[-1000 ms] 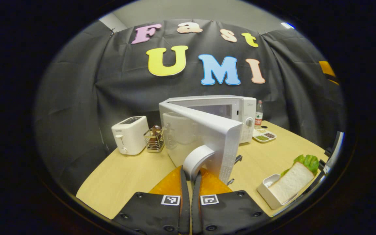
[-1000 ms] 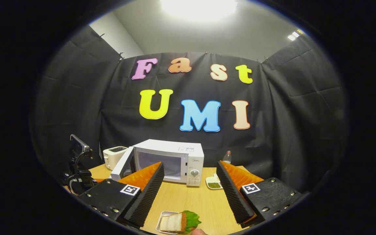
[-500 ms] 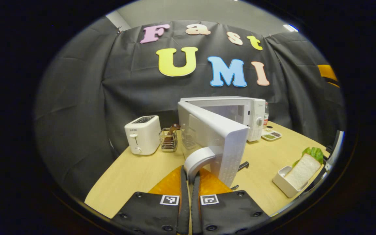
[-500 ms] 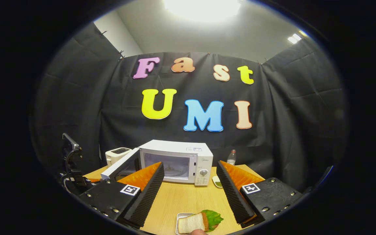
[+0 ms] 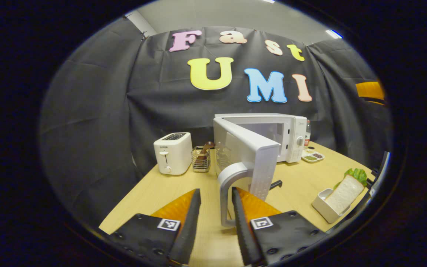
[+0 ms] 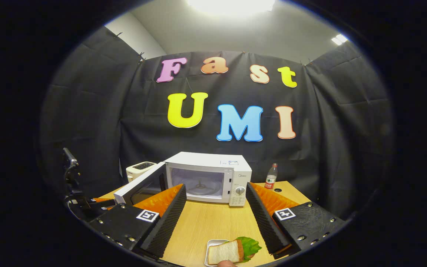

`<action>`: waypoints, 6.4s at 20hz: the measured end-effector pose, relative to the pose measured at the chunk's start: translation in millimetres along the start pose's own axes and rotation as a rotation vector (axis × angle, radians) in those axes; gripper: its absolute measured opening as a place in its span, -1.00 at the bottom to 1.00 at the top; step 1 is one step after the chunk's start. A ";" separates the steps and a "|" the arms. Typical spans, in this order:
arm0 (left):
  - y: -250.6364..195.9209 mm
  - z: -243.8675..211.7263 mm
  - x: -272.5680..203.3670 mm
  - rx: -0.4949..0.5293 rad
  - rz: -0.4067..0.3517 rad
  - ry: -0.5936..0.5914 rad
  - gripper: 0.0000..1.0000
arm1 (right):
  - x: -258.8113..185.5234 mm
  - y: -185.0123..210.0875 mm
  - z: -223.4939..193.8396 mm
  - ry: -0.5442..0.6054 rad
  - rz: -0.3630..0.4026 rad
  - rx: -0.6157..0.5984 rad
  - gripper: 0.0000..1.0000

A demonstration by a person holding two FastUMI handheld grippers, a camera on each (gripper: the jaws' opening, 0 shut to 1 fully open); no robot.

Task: Open the microwave oven with the left hand, put the food in, and close the microwave oven.

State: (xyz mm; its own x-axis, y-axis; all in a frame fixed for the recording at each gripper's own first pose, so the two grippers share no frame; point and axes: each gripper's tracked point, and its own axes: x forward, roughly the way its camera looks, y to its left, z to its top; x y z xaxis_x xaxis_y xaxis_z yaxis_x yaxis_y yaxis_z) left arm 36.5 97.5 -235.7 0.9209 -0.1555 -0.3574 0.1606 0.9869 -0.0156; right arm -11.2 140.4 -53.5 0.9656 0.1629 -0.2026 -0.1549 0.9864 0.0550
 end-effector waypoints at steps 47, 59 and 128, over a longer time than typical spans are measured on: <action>-58.0 173.9 -106.7 -0.047 0.308 -0.319 1.00 | -14.6 -26.3 -201.2 0.883 0.436 0.483 -0.32; 14.9 205.7 -52.3 -0.044 0.259 -0.370 0.89 | 87.1 39.1 -142.4 0.652 0.355 0.542 -0.32; 81.3 90.1 -7.6 -0.029 0.376 -0.179 1.00 | 137.3 -33.1 14.2 -0.064 0.093 0.115 0.96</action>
State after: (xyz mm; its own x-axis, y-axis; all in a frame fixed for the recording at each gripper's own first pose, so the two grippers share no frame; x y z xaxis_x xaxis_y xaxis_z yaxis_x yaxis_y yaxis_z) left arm 74.5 175.0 -150.2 0.9610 0.2136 -0.1758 -0.2066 0.9767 0.0575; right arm 129.4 129.8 -69.3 0.9601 0.2478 -0.1294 -0.2225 0.9577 0.1827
